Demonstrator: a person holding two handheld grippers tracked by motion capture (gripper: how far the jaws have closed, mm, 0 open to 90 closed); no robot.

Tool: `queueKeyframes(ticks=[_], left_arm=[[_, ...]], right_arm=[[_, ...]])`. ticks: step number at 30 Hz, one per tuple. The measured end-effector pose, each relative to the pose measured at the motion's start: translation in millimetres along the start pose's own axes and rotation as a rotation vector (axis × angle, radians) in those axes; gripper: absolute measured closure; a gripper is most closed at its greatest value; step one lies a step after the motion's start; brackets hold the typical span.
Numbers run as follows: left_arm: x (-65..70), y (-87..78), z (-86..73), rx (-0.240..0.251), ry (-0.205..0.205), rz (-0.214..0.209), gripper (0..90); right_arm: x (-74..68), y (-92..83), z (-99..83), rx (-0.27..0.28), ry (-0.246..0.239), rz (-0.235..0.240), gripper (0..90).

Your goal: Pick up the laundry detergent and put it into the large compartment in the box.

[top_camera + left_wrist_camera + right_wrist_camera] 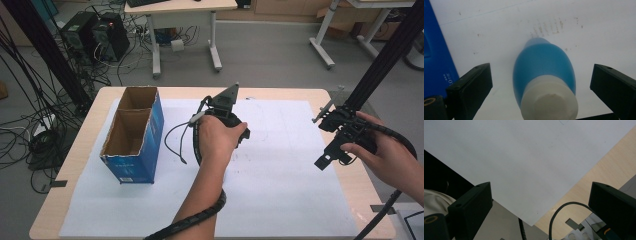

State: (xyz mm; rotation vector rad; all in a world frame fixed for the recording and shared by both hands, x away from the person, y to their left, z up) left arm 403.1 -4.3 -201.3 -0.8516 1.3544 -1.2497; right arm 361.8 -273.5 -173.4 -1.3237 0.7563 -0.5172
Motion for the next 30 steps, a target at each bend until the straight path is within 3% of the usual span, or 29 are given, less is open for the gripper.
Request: queueKeyframes(ticks=[7,17,24,30], left_arm=[[0.8,4.4,0.9,-0.014,-0.006,-0.003,5.4],[4.7,8.6,0.0,-0.014,-0.015,0.004,15.4],[5.6,8.7,-1.1,-0.01,-0.025,0.018,35.3],[6.7,8.6,-1.0,-0.012,-0.024,0.023,37.1]], right_arm=[[1.6,0.2,-0.3,0.005,-0.001,0.002,5.2],[3.1,-0.3,-0.9,0.006,0.001,0.003,5.2],[2.5,-1.0,-0.9,0.013,-0.003,0.003,5.2],[3.1,-1.0,-0.8,0.013,-0.004,0.003,5.2]])
Point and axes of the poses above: each handheld gripper's, and its own axes: y roughly forward along the jaws, z roughly out of its top, x roughly to its right, the point moved 8 cm from there along y, roughly forward along the jaws, and after that the axes turned 13 degrees about z, right-handed, at the moved point
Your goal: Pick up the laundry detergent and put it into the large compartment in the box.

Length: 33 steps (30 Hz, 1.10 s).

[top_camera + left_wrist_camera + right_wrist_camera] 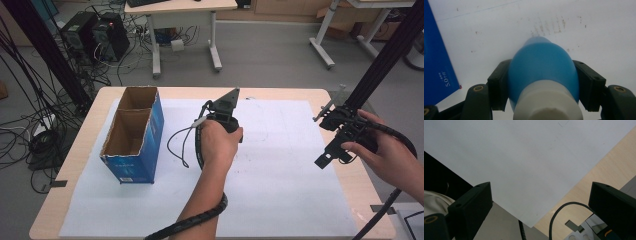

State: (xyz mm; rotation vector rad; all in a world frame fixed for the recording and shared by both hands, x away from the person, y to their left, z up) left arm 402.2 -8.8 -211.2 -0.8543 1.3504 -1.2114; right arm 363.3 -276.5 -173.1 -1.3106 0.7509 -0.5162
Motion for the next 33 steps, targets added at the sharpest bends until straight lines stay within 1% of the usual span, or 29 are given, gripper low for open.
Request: queueKeyframes(ticks=[8,13,16,17,19,20,21,23,25,26,27,31,32,33], left_arm=[[-2.5,-0.1,0.7,-0.001,0.019,-0.012,37.4],[-4.3,-0.2,0.4,0.001,0.026,-0.021,37.6],[-5.2,-0.6,-0.2,-0.001,0.023,-0.025,37.6],[-5.8,-1.9,-0.2,-0.003,0.03,-0.027,37.7],[-6.6,-3.4,-0.5,0.002,0.029,-0.029,37.7],[-9.8,-7.7,-1.1,0.009,0.026,-0.039,37.7],[-9.8,-7.7,-1.1,0.009,0.026,-0.039,37.7],[-14.3,-16.5,-2.6,0.023,0.023,-0.046,37.7],[-18.3,-25.6,-3.4,0.031,0.021,-0.044,37.7],[-18.3,-25.6,-3.4,0.031,0.021,-0.044,37.7],[-22.5,-33.2,-3.2,0.032,0.028,-0.044,37.7],[-33.5,-53.0,-3.1,0.039,0.018,-0.05,37.7],[-33.5,-53.0,-3.1,0.039,0.018,-0.05,37.7],[-34.5,-56.8,-3.0,0.037,0.015,-0.048,37.7]], right_arm=[[2.3,-0.3,-1.8,0.003,0.005,0.001,5.2],[3.3,0.2,-2.1,-0.004,0.007,0.002,5.2],[3.3,0.3,-2.6,-0.005,0.011,0.002,5.2],[3.3,0.2,-2.6,-0.004,0.013,0.002,5.2],[3.3,0.0,-2.6,-0.002,0.014,-0.001,5.2],[3.2,-0.6,-2.2,-0.005,0.014,0.0,5.2],[3.2,-0.6,-2.2,-0.005,0.014,0.0,5.2],[2.0,-1.6,-2.4,-0.004,0.013,-0.001,5.2],[1.3,-2.3,-2.2,-0.005,0.016,-0.003,5.2],[1.3,-2.3,-2.2,-0.005,0.016,-0.003,5.2],[0.4,-3.2,-2.1,-0.003,0.016,-0.006,5.2],[-2.1,-5.1,-1.9,0.0,0.02,-0.009,5.2],[-2.1,-5.1,-1.9,0.0,0.02,-0.009,5.2],[-3.8,-6.1,-1.2,-0.004,0.02,-0.01,5.2]])
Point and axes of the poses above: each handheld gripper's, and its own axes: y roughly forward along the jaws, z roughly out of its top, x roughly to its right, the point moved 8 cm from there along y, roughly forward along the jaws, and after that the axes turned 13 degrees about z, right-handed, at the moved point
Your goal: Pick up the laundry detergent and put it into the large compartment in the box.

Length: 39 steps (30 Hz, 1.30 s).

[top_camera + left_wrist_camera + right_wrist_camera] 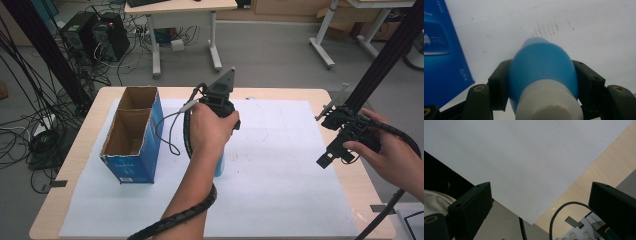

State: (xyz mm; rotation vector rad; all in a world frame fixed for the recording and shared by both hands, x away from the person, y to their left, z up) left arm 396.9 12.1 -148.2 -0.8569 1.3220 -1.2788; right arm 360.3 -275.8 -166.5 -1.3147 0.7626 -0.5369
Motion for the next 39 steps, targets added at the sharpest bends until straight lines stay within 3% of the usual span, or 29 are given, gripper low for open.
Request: queueKeyframes(ticks=[2,11,16,18,20,21,28,35,39], left_arm=[[-4.1,-17.1,-0.2,0.013,0.009,0.009,37.7],[-26.5,-57.8,-3.5,0.053,-0.015,0.001,37.7],[-47.8,-90.3,-3.3,0.081,-0.038,0.014,37.8],[-50.4,-94.6,-3.2,0.086,-0.042,0.017,37.8],[-62.5,-111.7,-2.9,0.102,-0.041,0.024,37.8],[-62.5,-111.7,-2.9,0.102,-0.041,0.024,37.8],[-95.7,-145.1,-6.2,0.143,-0.086,-0.008,37.8],[-121.4,-166.2,-4.9,0.147,-0.118,0.047,37.8],[-137.2,-168.7,-4.8,0.14,-0.14,0.048,37.8]], right_arm=[[-1.9,-1.1,0.3,0.002,-0.001,-0.005,5.1],[-8.7,-7.6,0.8,0.008,-0.003,-0.017,5.1],[-9.7,-12.7,0.9,0.004,0.0,-0.024,5.1],[-10.0,-13.4,1.2,0.005,0.005,-0.025,5.1],[-10.2,-14.3,1.4,0.008,0.005,-0.029,5.1],[-10.2,-14.3,1.4,0.008,0.005,-0.029,5.1],[-8.1,-18.4,3.5,0.005,0.008,-0.034,5.1],[-7.4,-20.5,9.5,0.001,0.012,-0.037,5.1],[-8.5,-21.4,15.8,-0.003,0.009,-0.039,5.1]])
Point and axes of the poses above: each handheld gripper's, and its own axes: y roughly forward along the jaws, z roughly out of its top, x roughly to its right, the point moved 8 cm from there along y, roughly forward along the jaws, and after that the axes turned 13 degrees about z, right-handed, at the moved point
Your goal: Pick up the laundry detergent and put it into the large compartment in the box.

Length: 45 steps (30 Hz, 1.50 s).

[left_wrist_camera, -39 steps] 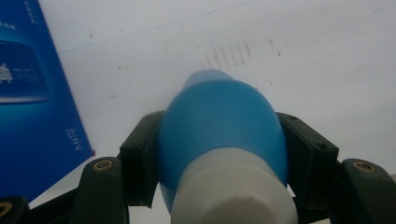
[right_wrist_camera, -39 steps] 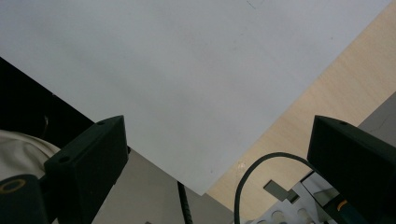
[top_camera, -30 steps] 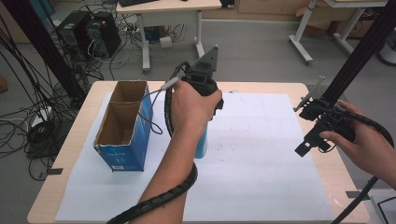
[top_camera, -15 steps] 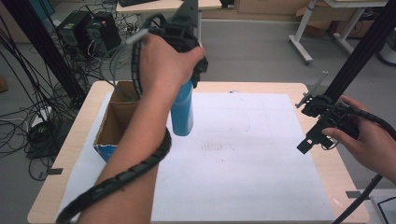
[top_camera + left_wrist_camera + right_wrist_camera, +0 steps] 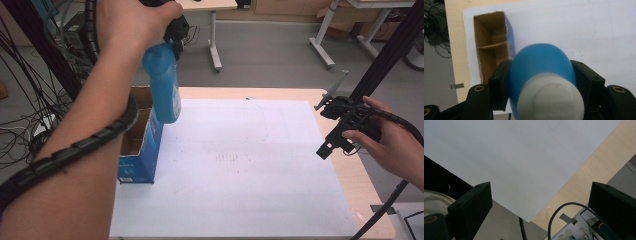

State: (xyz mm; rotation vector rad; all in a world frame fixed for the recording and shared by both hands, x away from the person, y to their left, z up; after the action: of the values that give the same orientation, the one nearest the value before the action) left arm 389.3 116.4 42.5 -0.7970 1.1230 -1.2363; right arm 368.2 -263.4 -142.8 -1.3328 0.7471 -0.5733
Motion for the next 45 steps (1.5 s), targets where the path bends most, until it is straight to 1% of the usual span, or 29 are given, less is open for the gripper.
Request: queueKeyframes(ticks=[3,4,6,7,8,9,10,11,12,13,19,21,23,24,26,29,34,35,39,40,43,45], left_arm=[[-14.3,-1.2,1.0,0.002,-0.023,-0.01,37.8],[-18.9,-2.1,1.7,0.002,-0.033,-0.007,37.8],[-24.0,-3.4,2.6,0.009,-0.044,0.003,37.8],[-29.7,-2.9,4.3,0.007,-0.056,0.008,37.8],[-29.7,-2.9,4.3,0.007,-0.056,0.008,37.8],[-35.9,-1.9,5.7,0.005,-0.069,0.009,37.8],[-35.9,-1.9,5.7,0.005,-0.069,0.009,37.8],[-43.2,-1.2,6.8,0.006,-0.083,0.009,37.8],[-43.2,-1.2,6.8,0.006,-0.083,0.009,37.8],[-46.3,-0.9,6.8,0.01,-0.093,0.011,37.8],[-64.3,1.2,7.0,0.011,-0.142,0.028,37.9],[-70.2,3.3,6.5,0.012,-0.16,0.037,37.8],[-74.3,6.0,6.5,0.004,-0.17,0.046,37.8],[-76.9,7.9,5.7,0.006,-0.184,0.054,37.8],[-78.7,8.8,5.6,0.004,-0.19,0.059,37.8],[-83.5,10.9,4.8,0.002,-0.206,0.066,37.8],[-91.1,20.4,2.5,-0.008,-0.224,0.064,37.8],[-91.1,20.4,2.5,-0.008,-0.224,0.064,37.8],[-93.9,31.8,2.1,-0.019,-0.23,0.063,37.9],[-94.8,34.5,2.4,-0.026,-0.226,0.065,37.9],[-94.4,44.1,2.6,-0.03,-0.226,0.079,37.9],[-94.7,46.4,2.2,-0.028,-0.227,0.081,37.9]], right_arm=[[-1.3,0.2,3.7,-0.004,-0.006,0.009,5.2],[-1.3,0.2,3.7,-0.004,-0.006,0.009,5.2],[-3.2,1.2,7.4,-0.015,-0.012,0.011,5.2],[-4.8,1.4,9.8,-0.015,-0.017,0.012,5.2],[-4.8,1.4,9.8,-0.015,-0.017,0.012,5.2],[-6.5,0.6,12.0,-0.012,-0.022,0.011,5.1],[-6.5,0.6,12.0,-0.012,-0.022,0.011,5.1],[-7.7,0.2,14.0,-0.011,-0.023,0.01,5.2],[-7.7,0.2,14.0,-0.011,-0.023,0.01,5.2],[-8.4,-0.1,15.7,-0.012,-0.029,0.007,5.1],[-9.3,-1.1,17.7,-0.015,-0.028,0.007,5.2],[-9.4,-1.9,17.7,-0.014,-0.028,0.006,5.2],[-9.4,-2.9,17.1,-0.012,-0.03,0.006,5.2],[-9.0,-4.1,15.8,-0.008,-0.03,0.011,5.3],[-9.0,-6.3,13.5,0.003,-0.03,0.01,5.1],[-8.4,-7.8,11.9,0.005,-0.029,0.009,5.2],[-8.7,-8.6,10.4,0.004,-0.028,0.007,5.1],[-8.8,-8.6,10.4,0.003,-0.03,0.008,5.1],[-10.3,-8.5,10.4,0.004,-0.031,0.008,5.1],[-10.3,-8.5,10.4,0.004,-0.031,0.008,5.1],[-11.0,-7.8,11.5,-0.001,-0.031,0.006,5.2],[-11.1,-7.5,11.9,-0.003,-0.03,0.006,5.2]])
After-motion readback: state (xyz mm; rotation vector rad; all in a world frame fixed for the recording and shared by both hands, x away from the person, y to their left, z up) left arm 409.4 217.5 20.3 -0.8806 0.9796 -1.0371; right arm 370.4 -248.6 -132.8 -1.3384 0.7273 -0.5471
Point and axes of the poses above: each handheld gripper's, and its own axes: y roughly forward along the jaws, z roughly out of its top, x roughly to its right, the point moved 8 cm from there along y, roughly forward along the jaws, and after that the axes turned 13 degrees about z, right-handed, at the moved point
